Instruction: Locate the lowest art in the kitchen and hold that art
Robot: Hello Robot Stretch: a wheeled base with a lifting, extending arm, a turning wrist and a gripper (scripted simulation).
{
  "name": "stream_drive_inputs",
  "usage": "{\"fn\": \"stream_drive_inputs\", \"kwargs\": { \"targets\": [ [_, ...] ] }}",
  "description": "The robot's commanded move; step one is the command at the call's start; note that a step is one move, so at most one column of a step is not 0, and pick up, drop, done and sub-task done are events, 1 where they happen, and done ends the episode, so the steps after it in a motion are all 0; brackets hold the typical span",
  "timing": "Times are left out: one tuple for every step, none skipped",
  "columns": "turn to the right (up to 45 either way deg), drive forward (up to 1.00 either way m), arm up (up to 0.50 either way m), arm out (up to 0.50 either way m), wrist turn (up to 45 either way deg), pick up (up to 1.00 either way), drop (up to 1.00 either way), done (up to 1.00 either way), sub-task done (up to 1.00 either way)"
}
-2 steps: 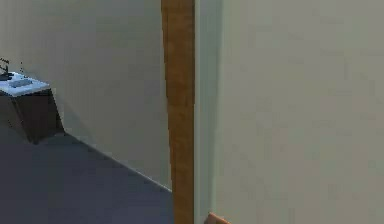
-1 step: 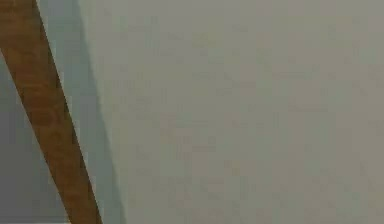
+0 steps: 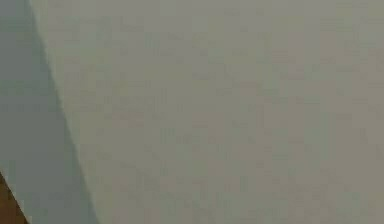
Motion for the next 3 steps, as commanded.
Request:
{"fn": "stream_drive_inputs", "kwargs": {
  "targets": [
    [-45.0,0.0,0.0,0.0,0.0,0.0,0.0,0.0,0.0],
    [-42.0,0.0,0.0,0.0,0.0,0.0,0.0,0.0,0.0],
    [0.0,1.0,0.0,0.0,0.0,0.0,0.0,0.0,0.0]
  ]
}}
